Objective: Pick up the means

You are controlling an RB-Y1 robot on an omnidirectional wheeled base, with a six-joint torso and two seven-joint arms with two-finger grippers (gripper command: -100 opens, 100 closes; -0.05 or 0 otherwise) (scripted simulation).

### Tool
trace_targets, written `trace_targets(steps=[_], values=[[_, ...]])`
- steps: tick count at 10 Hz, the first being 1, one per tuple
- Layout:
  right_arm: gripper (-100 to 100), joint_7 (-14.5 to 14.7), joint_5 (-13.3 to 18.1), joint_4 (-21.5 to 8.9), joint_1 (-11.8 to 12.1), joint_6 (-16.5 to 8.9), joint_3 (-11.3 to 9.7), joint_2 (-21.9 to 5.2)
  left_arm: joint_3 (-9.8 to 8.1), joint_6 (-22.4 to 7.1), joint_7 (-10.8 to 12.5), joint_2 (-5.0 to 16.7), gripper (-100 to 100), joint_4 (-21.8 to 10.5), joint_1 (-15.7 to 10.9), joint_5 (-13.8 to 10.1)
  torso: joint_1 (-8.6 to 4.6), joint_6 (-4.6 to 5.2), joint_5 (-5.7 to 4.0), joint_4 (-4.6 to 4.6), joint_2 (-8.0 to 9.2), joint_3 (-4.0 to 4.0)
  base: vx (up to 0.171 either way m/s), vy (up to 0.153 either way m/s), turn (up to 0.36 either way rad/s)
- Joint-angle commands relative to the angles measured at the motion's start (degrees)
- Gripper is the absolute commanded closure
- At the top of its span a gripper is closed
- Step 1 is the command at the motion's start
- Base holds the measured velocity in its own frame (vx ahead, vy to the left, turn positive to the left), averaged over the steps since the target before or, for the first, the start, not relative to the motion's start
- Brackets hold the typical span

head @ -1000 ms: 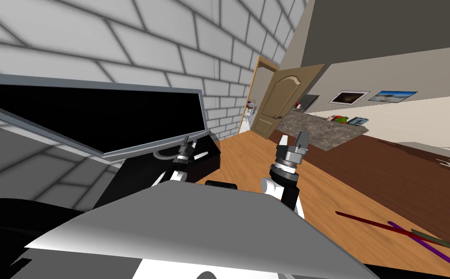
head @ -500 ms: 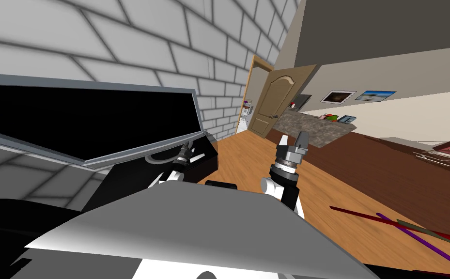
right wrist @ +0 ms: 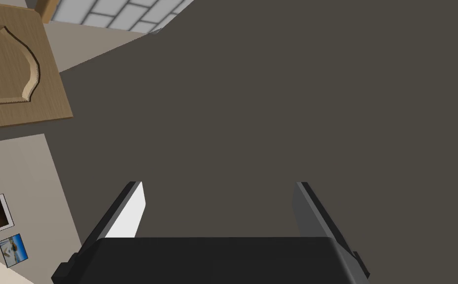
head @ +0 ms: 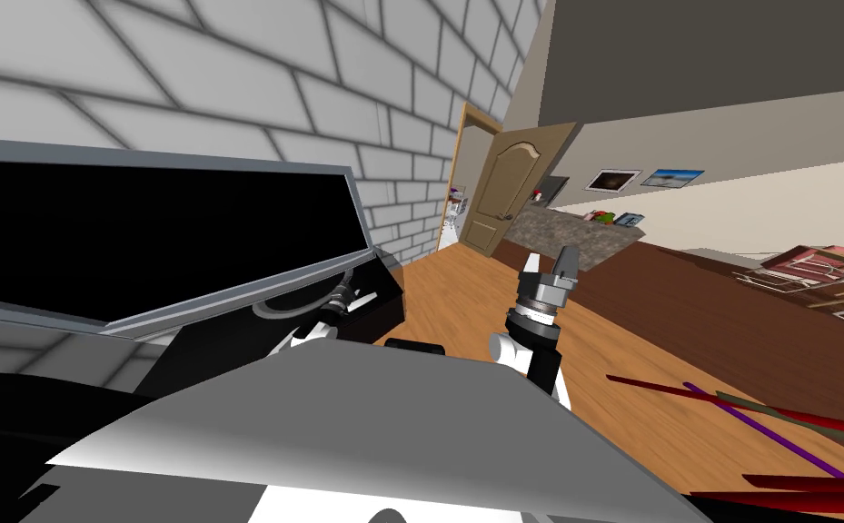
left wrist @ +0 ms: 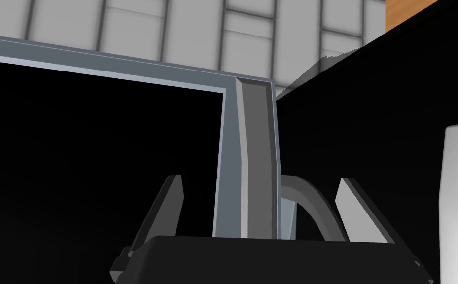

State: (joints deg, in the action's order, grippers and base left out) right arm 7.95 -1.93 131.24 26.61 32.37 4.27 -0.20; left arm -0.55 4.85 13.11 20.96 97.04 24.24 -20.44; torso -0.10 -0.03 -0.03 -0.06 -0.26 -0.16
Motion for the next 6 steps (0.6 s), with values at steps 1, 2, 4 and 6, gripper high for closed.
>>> trace_targets(steps=[1,2,4,6], values=[[0,0.0,0.0,0.0,0.0,0.0,0.0,0.0,-0.41,-2.9,-0.4,0.9,-100,-2.7,0.0,-2.2,0.00,0.00,0.00,0.00,0.00,0.00,0.067,-0.034,-0.098],[0,0.0,0.0,0.0,0.0,0.0,0.0,0.0,-0.41,-3.9,-0.4,0.9,-100,-2.7,0.0,-2.2,-0.04,0.02,0.00,0.01,0.02,0.01,0.054,-0.025,-0.059],[0,0.0,0.0,0.0,0.0,0.0,0.0,0.0,-0.76,-6.5,-0.4,2.1,-100,-5.6,-0.3,-4.3,-0.03,0.02,-0.01,0.01,0.05,0.03,0.058,-0.028,-0.088],[0,0.0,0.0,0.0,0.0,0.0,0.0,0.0,-1.09,-9.2,-0.3,3.4,-100,-8.4,-0.6,-6.4,0.00,0.02,0.00,0.02,0.06,0.04,0.055,-0.019,-0.084]])
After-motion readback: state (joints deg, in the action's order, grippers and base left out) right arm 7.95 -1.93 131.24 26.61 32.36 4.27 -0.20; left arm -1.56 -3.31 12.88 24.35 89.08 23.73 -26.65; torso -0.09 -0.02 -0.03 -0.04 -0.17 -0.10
